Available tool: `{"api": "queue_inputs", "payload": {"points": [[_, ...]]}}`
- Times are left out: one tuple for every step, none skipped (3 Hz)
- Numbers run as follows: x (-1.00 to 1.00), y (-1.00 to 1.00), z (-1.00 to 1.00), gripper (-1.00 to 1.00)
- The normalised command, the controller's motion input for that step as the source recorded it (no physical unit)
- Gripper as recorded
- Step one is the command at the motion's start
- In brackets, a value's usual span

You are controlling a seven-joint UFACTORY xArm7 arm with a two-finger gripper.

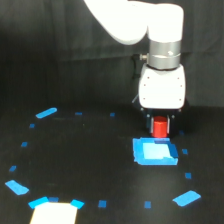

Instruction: Pick up the red object from the table

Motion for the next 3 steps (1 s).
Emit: {"api": "queue_inputs", "payload": {"points": [[1.00,0.05,-0.34,-1.00],[0.19,-0.19,1.00,-1.00],[-0.21,-0.14,1.00,-1.00]]}}
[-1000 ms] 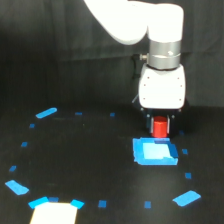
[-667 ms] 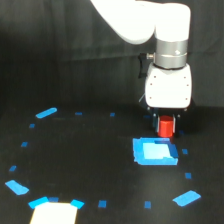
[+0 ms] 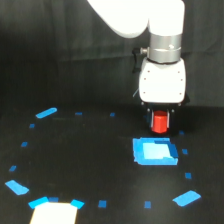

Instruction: Pick up the red object from the table

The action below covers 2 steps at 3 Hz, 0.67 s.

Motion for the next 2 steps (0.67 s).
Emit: {"api": "queue_inputs", "payload": {"points": [[0.23,0.06,1.00,-1.00],[-0.08,-0.07,1.00,-1.00]]}}
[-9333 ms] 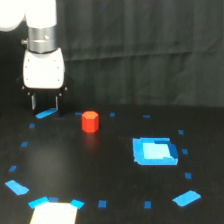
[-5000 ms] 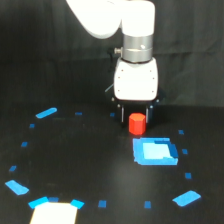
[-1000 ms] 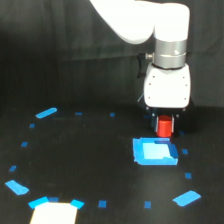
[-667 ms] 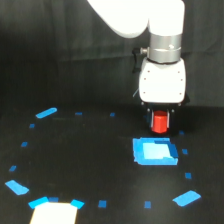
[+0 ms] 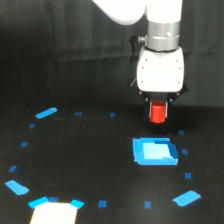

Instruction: Pick up the red object from the table

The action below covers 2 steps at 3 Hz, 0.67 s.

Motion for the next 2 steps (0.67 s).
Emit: {"api": "queue_inputs", "payload": {"points": [[0.00,-0.06,1.00,-0.95],[-0.09,0.06,1.00,-1.00]]}}
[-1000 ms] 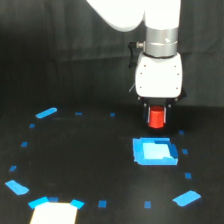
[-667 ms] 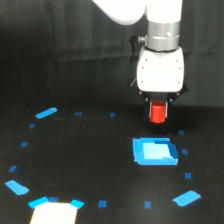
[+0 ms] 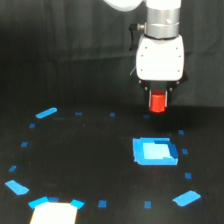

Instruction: Pick up the red object from the table

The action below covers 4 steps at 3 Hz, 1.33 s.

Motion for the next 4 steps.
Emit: {"api": "queue_inputs", "payload": {"points": [[-0.28,0.05,1.00,-0.97],[-0.10,0.00,0.88,-1.00],[-0.10,-0.05,0.98,-0.91],[-0.16,-0.16,0.73,-1.00]]}}
